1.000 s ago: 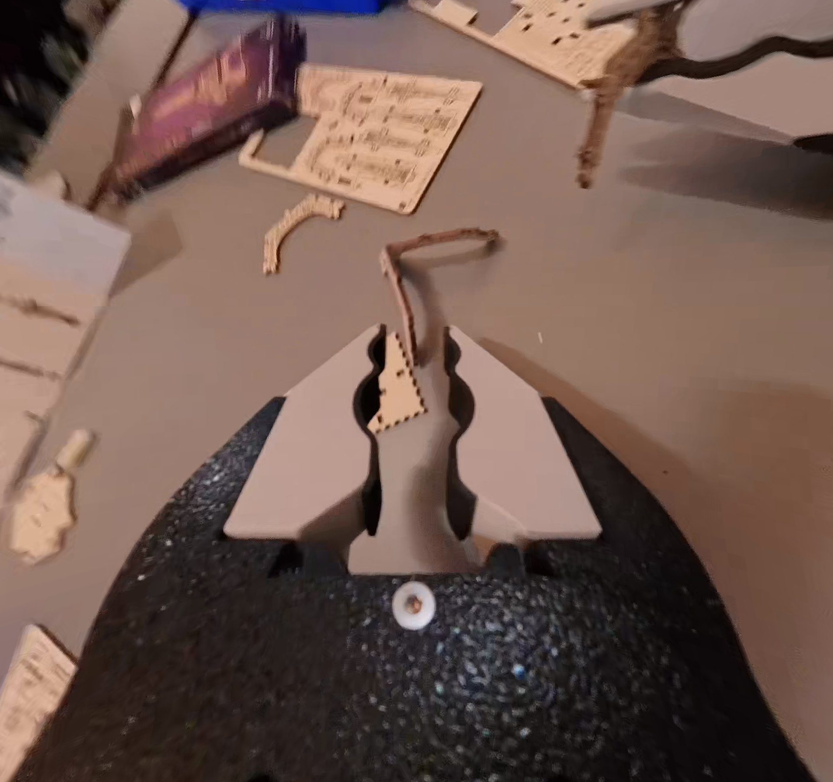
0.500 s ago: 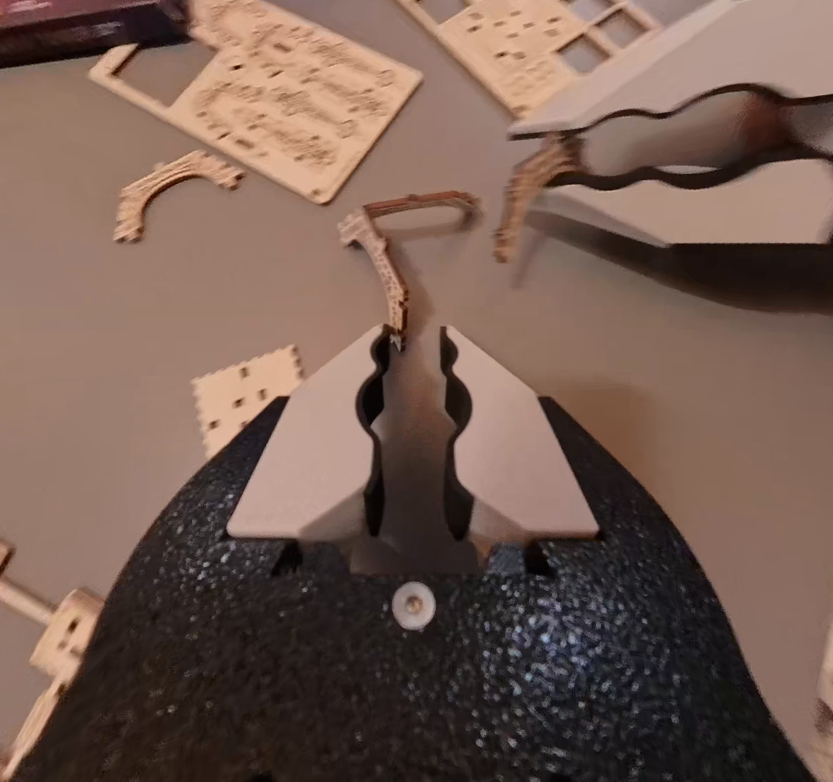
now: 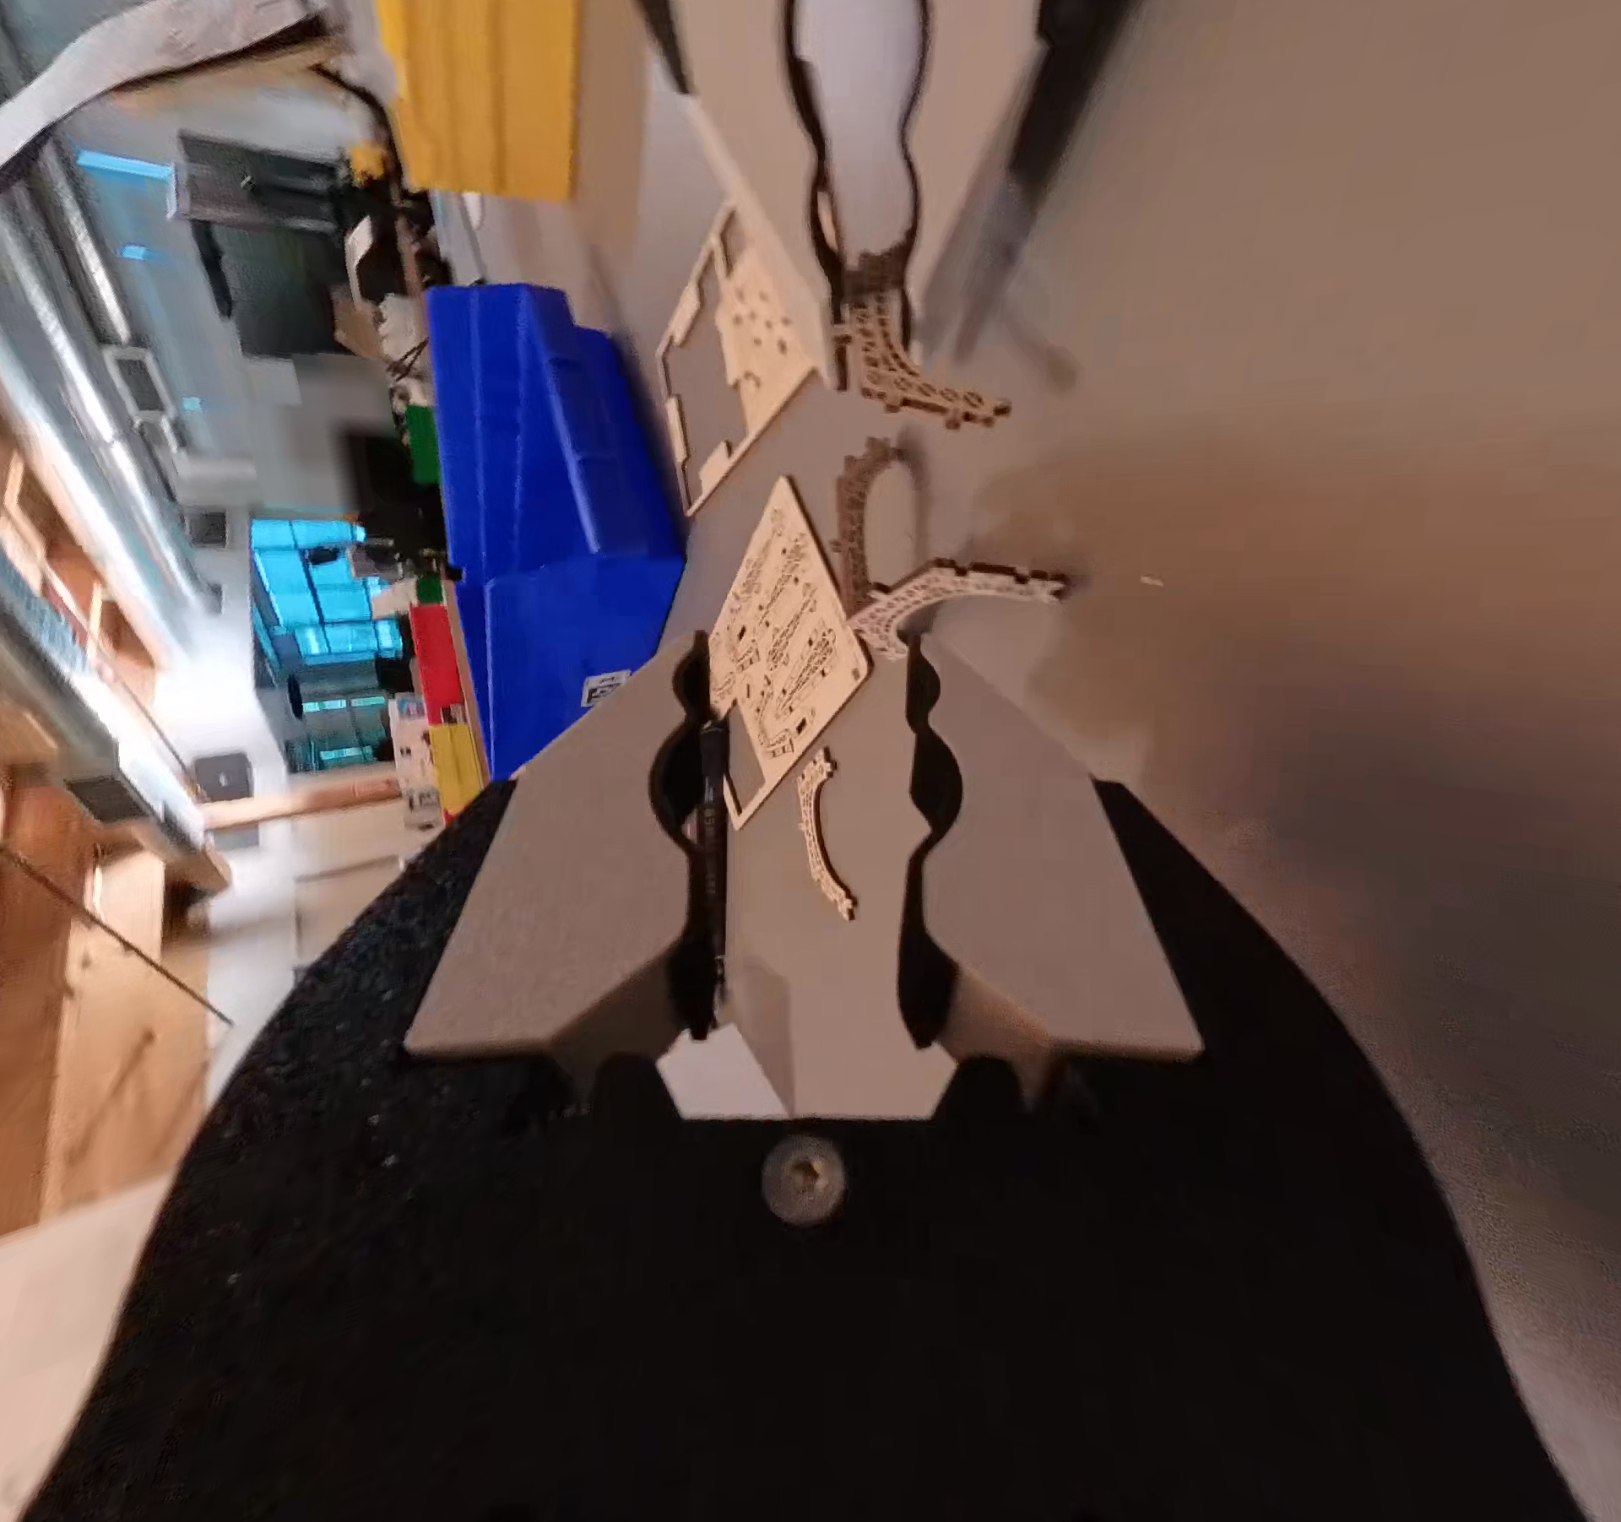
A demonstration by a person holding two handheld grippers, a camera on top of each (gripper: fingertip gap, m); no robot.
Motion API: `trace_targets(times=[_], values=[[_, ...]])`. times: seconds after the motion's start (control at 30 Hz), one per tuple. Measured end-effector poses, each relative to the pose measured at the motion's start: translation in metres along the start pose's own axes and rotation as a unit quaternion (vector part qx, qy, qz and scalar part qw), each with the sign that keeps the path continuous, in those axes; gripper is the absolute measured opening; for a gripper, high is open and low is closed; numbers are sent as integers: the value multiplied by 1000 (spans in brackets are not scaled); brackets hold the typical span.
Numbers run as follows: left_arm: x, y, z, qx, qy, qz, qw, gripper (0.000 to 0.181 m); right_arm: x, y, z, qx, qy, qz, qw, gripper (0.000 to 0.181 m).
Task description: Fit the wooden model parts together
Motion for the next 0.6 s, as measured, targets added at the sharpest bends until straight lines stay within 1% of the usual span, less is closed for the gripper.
trace_targets(times=[0.1, 0.17, 0.23, 0.37, 0.43, 0.53, 0.6], values=[[-11, 3, 8, -60, 50, 1, 997, 44, -2, -2, -4, 3, -17, 0, 1000, 12], [-14, 4, 8, -89, 58, 7, 994, 48, -3, -4, -4, -7, -33, 7, 999, 12], [-17, 2, 7, -119, 53, 17, 991, 48, -6, -6, -4, -17, -45, 10, 999, 12], [-24, -3, 10, -187, 75, 18, 979, 37, -13, -5, -2, -25, -53, 8, 998, 11], [-28, -3, 12, -227, 84, 8, 970, 36, -15, -6, -1, -23, -55, 10, 998, 11], [-32, -6, 14, -263, 93, 6, 960, 25, -16, -6, -1, -20, -52, 11, 998, 12], [-36, -7, 15, -278, 86, -2, 957, 14, -17, -6, -1, -17, -48, 11, 999, 12]])
Point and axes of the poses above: each gripper's, where its closed fingertips meet, x back along the fingers, y out of its underside, z = x × y across the jaws, the point moved 6 cm from there along x, back along the fingers, and after that the axes turned 7 degrees about y, right-handed, at the moved point
